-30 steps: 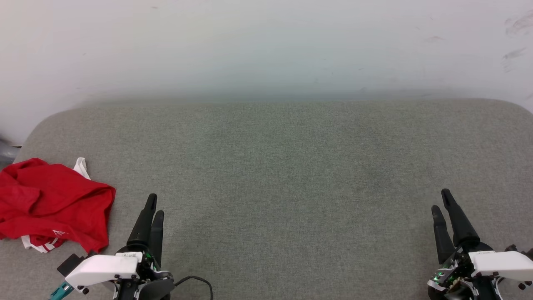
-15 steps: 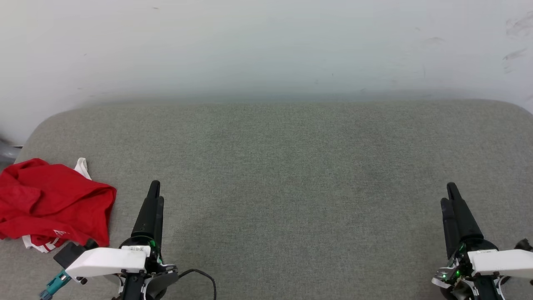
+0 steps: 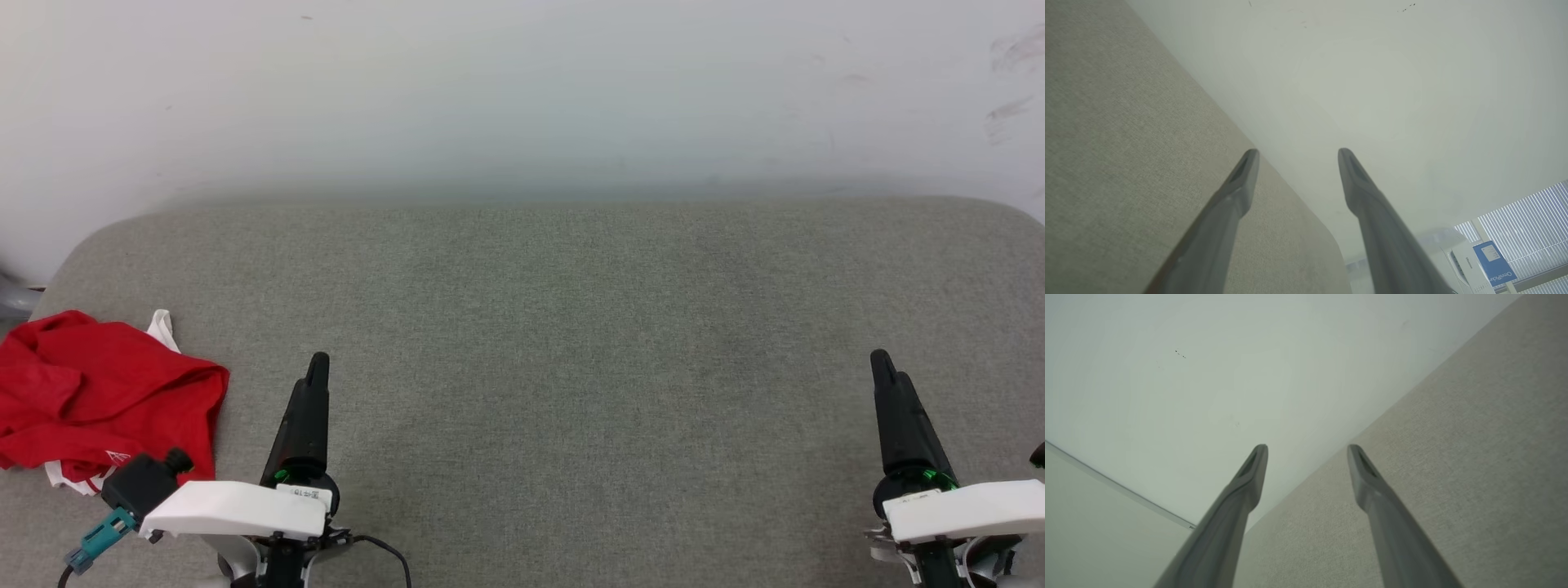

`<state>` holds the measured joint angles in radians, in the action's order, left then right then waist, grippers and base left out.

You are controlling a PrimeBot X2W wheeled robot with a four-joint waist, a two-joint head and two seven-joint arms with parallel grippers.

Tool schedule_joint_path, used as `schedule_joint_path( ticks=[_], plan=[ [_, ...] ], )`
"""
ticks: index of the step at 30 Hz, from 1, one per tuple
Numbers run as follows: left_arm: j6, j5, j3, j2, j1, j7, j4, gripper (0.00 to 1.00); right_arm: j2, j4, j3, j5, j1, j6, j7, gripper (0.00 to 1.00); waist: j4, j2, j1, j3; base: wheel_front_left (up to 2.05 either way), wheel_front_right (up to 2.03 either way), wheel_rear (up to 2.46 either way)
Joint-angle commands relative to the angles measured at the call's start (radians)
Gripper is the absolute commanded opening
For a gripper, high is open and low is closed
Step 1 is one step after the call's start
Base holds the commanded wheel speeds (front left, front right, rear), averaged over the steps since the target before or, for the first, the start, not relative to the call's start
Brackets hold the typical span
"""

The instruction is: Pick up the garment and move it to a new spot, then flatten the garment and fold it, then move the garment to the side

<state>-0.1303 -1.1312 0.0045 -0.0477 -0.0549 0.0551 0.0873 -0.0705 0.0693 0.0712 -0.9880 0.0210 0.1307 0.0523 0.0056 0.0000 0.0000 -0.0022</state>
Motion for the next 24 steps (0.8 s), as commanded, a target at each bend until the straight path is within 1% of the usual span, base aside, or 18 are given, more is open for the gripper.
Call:
schedule_joint_path(
  ticks=[1, 8, 14, 19, 24],
  plan=[
    [0.0, 0.041, -0.005, -0.002, -0.008, 0.009, -0.02, 1.0, -0.006, -0.023, -0.002, 0.047, 0.008, 0.0, 0.004, 1.0, 0.0, 0.0, 0.0, 0.0, 0.0, 0.0, 0.0],
    [0.004, 0.242, -0.023, -0.002, -0.01, 0.032, -0.016, 1.0, -0.006, -0.05, -0.015, 0.216, -0.002, 0.0, -0.007, 1.0, -0.001, 0.0, 0.0, 0.0, 0.0, 0.0, 0.0],
    [0.018, 0.404, -0.038, -0.005, -0.015, 0.051, -0.007, 1.0, -0.011, -0.065, -0.015, 0.338, -0.006, 0.0, -0.026, 1.0, 0.0, 0.0, 0.0, 0.001, 0.0, 0.0, 0.0],
    [0.036, 0.513, -0.051, -0.018, -0.016, 0.066, -0.002, 1.0, -0.018, -0.07, -0.012, 0.424, -0.011, 0.0, -0.046, 1.0, 0.0, 0.0, 0.0, 0.001, 0.0, 0.0, 0.0],
    [0.062, 0.587, -0.056, -0.026, -0.013, 0.08, 0.003, 1.0, -0.019, -0.074, -0.003, 0.5, -0.016, 0.0, -0.065, 1.0, 0.0, 0.0, 0.0, 0.001, 0.0, 0.0, 0.0]
  ],
)
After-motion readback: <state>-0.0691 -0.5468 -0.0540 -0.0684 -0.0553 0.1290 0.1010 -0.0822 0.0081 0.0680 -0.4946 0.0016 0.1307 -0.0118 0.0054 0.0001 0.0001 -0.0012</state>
